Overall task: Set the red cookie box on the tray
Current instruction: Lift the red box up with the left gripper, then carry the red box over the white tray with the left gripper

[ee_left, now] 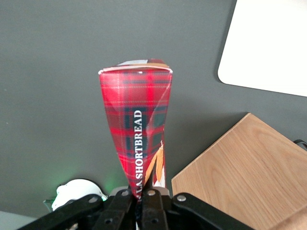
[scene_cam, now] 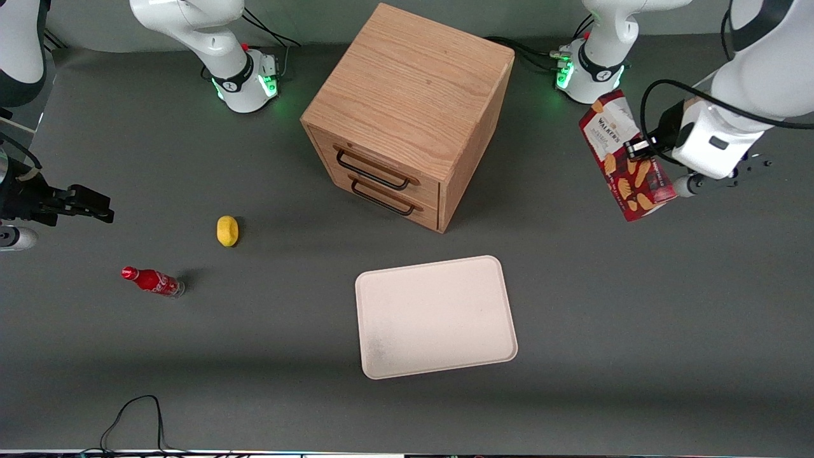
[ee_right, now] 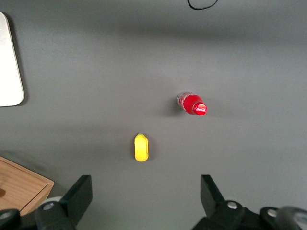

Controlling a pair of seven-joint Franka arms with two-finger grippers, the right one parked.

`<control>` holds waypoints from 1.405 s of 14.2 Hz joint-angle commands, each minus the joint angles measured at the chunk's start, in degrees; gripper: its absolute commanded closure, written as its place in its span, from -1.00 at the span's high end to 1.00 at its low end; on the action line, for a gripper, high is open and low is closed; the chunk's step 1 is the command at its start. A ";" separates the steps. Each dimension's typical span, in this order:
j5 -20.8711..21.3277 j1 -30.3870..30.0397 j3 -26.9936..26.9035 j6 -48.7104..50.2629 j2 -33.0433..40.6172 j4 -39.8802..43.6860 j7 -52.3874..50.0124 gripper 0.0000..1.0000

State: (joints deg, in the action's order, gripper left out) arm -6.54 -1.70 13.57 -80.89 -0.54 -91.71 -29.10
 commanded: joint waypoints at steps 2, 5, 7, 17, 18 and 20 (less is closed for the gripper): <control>-0.75 0.99 0.75 1.61 -4.54 6.17 -1.39 -1.00; -0.75 4.49 2.15 1.26 -12.69 15.73 -9.46 -1.00; 0.21 8.70 2.60 1.17 -21.73 25.83 -12.99 -1.00; 11.64 20.16 2.07 -10.68 -44.27 42.14 -10.63 -1.00; 11.64 19.63 2.07 -12.78 -45.24 41.70 -10.63 -1.00; 11.64 19.01 1.98 -15.96 -47.78 41.09 -10.63 -1.00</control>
State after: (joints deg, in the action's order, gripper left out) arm 4.39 17.54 15.48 -94.83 -45.22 -52.53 -40.59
